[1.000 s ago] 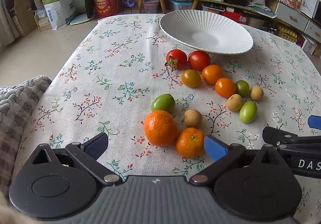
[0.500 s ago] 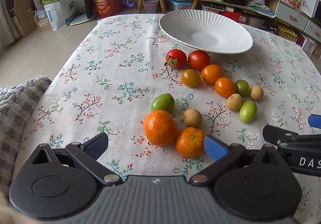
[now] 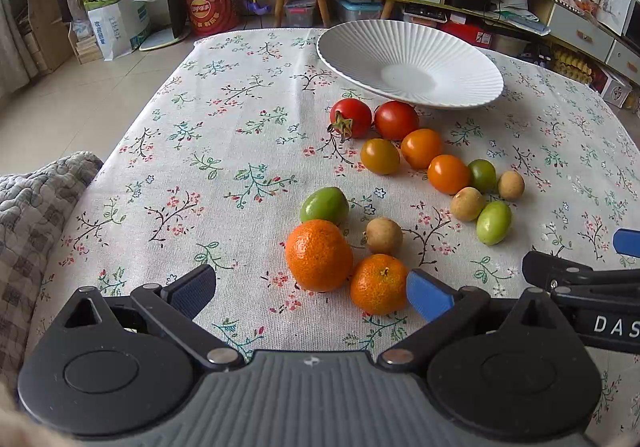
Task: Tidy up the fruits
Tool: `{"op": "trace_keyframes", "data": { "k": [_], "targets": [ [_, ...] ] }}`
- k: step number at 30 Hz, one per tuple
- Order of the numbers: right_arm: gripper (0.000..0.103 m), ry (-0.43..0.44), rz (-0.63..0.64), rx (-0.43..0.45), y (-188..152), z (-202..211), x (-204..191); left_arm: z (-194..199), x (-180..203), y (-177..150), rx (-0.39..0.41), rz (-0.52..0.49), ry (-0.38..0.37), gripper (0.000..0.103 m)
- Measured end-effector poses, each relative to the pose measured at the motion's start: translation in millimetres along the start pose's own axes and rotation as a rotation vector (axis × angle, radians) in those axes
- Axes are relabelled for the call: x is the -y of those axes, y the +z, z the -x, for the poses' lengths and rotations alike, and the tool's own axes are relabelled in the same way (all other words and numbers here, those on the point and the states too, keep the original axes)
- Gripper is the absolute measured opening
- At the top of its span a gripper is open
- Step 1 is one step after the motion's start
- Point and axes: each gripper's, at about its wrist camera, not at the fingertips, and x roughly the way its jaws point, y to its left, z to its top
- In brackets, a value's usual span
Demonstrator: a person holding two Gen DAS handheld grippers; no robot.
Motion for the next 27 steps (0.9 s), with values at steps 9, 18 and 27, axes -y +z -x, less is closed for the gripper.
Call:
{"op": "trace_keyframes", "data": {
  "k": [9,18,27],
  "targets": [
    [0.102,-0.001,0.001,0.0,0.2,-0.2,0.0,1.1,0.2,0.7,0.002,0.0,0.002,0.099],
    [0.102,-0.002,-0.001,0.001,-0.2,-0.5,0.5,1.1,0.1,0.6,0.002,-0.001,0.002,0.099],
    [0.102,-0.006,0.002,0.002,-1.2,-1.4,1.4,2.5,-1.8,0.7,0.015,-0.002,0.004,0.099]
  ]
}}
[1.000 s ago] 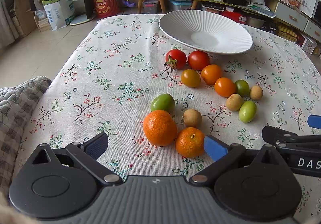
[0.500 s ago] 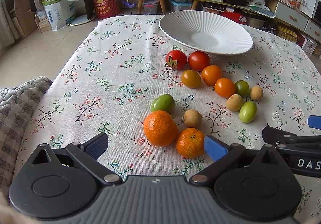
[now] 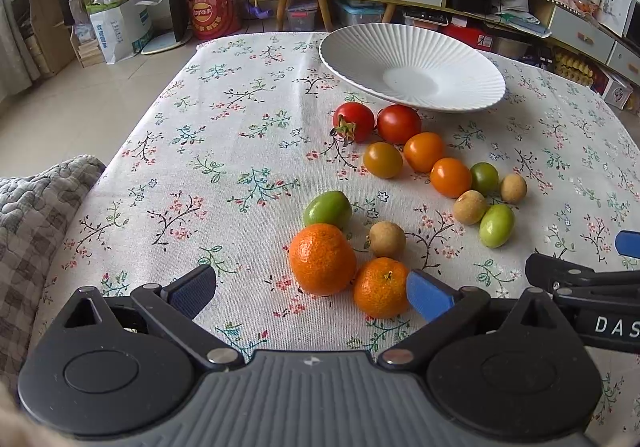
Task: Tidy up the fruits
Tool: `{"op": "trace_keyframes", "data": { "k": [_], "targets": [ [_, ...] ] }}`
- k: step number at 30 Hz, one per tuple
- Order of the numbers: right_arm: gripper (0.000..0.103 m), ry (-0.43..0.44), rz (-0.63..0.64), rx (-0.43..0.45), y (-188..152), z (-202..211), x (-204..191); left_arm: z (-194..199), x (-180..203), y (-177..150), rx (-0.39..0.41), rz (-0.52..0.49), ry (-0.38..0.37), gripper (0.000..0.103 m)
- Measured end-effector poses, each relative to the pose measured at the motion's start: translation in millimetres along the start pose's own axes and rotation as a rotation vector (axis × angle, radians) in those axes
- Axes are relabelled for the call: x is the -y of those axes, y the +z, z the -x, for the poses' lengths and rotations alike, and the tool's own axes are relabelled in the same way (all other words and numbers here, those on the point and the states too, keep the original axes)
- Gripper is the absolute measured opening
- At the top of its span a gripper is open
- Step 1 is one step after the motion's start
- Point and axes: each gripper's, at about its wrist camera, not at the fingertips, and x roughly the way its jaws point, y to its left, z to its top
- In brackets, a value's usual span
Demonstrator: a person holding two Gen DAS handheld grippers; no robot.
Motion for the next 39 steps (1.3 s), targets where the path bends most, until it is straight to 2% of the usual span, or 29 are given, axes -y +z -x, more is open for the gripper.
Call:
{"op": "trace_keyframes", "data": {
  "k": [5,9,15,20,23,26,30,34,37,39],
  "targets": [
    [0.102,0.023,0.001,0.018,0.0,-1.2,0.7,0.0,-2.2,-2.2,0.045,-0.012,0.005,0.099],
    [0.102,0.063,0.059,0.046,-4.6,-8.6,-1.5,-5.0,-12.2,-7.4,0.106,0.001,-0.019,0.099],
    [0.102,0.126,0.135,0.074,-14.9,-17.4,-3.9,-14.7,-22.0,-11.9,0.119,-0.025,-0.104,0.099],
    [0.101,0.199,0.105,0.089,-17.5,-23.4,3.1,-19.7,-28.7,-10.5,0.09,-0.001,-0.172,0.099],
    [0.097,0.233,0.087,0.094,-17.2,-26.2,6.1,-22.6,-29.9,-10.0,0.086,0.009,-0.194,0.099],
    [0.09,0.249,0.095,0.108,-17.0,-27.5,4.2,-24.5,-36.2,-8.6,0.077,0.053,-0.229,0.092],
    [0.077,0.265,0.124,0.116,-16.6,-28.6,-0.7,-24.7,-43.7,-8.8,0.073,0.112,-0.276,0.078],
    [0.062,0.273,0.151,0.135,-16.3,-29.4,-4.3,-22.0,-42.8,-9.4,0.094,0.115,-0.285,0.067],
    [0.056,0.26,0.164,0.152,-15.5,-31.9,-5.1,-24.4,-46.9,-8.6,0.085,0.141,-0.281,0.058],
    [0.052,0.251,0.165,0.161,-14.5,-33.8,-4.4,-26.1,-51.5,-8.8,0.075,0.169,-0.286,0.056]
  ]
}}
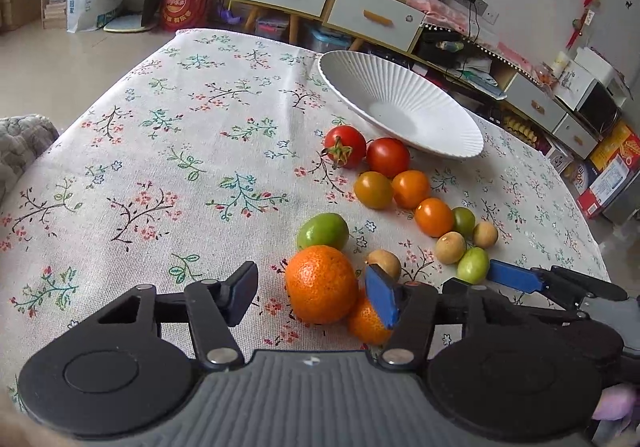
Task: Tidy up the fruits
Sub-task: 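Close the left gripper on a mandarin while the right gripper grasps a green tomato, then carry the mandarin and the green tomato in both grippers over the white bowl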
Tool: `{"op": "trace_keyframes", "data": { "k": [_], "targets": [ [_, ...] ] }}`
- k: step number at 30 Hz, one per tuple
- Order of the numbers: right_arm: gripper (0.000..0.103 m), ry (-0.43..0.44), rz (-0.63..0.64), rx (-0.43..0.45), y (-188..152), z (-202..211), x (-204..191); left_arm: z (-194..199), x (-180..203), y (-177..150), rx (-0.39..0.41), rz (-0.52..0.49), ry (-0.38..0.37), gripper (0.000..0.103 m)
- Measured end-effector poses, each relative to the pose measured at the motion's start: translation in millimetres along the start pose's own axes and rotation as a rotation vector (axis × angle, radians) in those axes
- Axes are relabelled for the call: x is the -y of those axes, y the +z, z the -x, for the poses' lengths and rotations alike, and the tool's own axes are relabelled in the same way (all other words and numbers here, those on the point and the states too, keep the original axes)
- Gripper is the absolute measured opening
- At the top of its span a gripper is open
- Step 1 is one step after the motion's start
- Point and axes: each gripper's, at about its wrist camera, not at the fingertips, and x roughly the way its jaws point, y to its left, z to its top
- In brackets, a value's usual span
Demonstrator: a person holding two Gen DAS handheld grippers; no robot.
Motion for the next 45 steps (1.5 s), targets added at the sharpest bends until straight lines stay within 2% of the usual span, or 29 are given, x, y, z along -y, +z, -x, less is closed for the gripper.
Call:
{"op": "trace_keyframes", "data": {
  "k": [4,8,13,18,21,25,26,29,39,45],
  "targets": [
    [0.039,-0.021,-0.001,0.01,1.6,-2.0,1.3,-0.8,-2.2,1.0,-0.008,0.009,0.004,0.054],
    [0.032,-0.018,-0.013,0.02,2.9,-1.7,3.2,-2.2,-3.0,1.5,-0.01,0.011,0.006,0.054],
    [0.031,-0.022,-0.005,0.023,3.1,-2.2,1.7,-3.5,-4.9,3.4,-0.022,0.014,0.019,0.055],
    [0.031,-0.024,-0.006,0.022,4.8,-1.4,2.1,-5.7,-6.6,6.0,-0.042,0.001,0.065,0.055],
    [0.031,-0.026,-0.01,0.02,5.0,-1.1,2.2,-6.5,-3.2,5.8,-0.055,-0.049,0.109,0.054],
    [0.031,-0.029,-0.007,0.019,4.5,-1.2,1.6,-5.9,0.4,3.6,-0.06,-0.093,0.131,0.054],
    [0.031,-0.029,-0.006,0.019,4.4,-1.4,1.2,-6.0,0.7,3.5,-0.059,-0.096,0.135,0.053],
    [0.031,-0.031,-0.005,0.022,4.8,-1.1,1.1,-5.6,-0.1,4.0,-0.053,-0.101,0.146,0.041],
    [0.031,-0.022,-0.012,0.04,9.1,3.5,2.1,-3.9,-5.7,7.3,-0.045,-0.046,0.113,0.038],
    [0.031,-0.014,-0.024,0.058,15.9,7.2,3.2,-1.6,-2.3,10.7,-0.03,-0.047,0.095,0.038]
  ]
}}
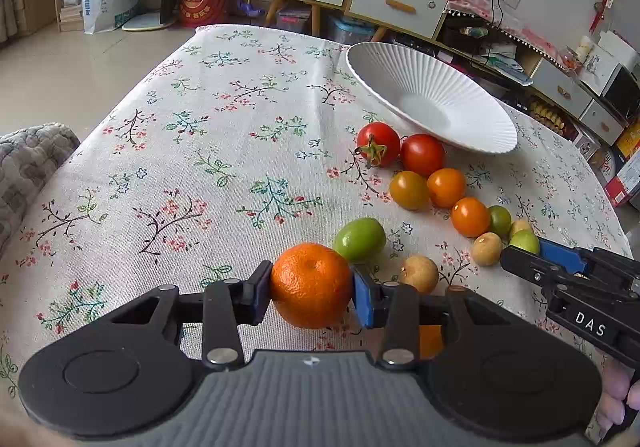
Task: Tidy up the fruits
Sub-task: 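Carry the mandarin and the green tomato in both grippers over the white bowl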
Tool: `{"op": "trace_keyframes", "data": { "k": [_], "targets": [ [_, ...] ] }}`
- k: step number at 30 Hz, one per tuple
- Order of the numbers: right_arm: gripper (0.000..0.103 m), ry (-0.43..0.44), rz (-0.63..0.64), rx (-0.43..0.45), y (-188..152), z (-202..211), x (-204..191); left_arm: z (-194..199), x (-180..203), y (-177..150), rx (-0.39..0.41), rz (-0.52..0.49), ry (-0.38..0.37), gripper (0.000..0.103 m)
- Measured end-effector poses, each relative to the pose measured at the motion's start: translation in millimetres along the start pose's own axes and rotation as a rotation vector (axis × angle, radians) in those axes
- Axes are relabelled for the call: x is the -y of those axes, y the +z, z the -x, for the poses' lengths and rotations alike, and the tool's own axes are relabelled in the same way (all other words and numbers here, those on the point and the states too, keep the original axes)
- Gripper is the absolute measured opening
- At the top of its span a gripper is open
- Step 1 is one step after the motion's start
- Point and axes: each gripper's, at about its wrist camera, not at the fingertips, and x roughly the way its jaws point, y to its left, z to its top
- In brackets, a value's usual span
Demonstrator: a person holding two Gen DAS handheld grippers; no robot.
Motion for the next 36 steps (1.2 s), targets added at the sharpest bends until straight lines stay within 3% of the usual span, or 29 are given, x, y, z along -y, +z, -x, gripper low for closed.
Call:
{"op": "trace_keyframes", "data": {
  "k": [10,18,27,36],
  "targets": [
    [0.031,0.004,-0.014,0.053,27.9,3.9,7.0,4.8,18.8,22.5,0.059,-0.002,-0.088,0.038],
    [0.031,0.019,0.001,0.085,57.2,-7.6,19.5,-2.7,49.3,59.2,0.1,-0.065,-0.119,0.038],
    [0.031,0.079,-0.002,0.048,73.7,-36.0,40.0,-46.6,57.1,101.6,0.093,-0.083,-0.2,0.038],
    [0.031,0.074,0.051,0.002,81.0,-63.8,45.4,-83.2,60.5,124.9,0.101,-0.105,-0.237,0.038]
  ]
}}
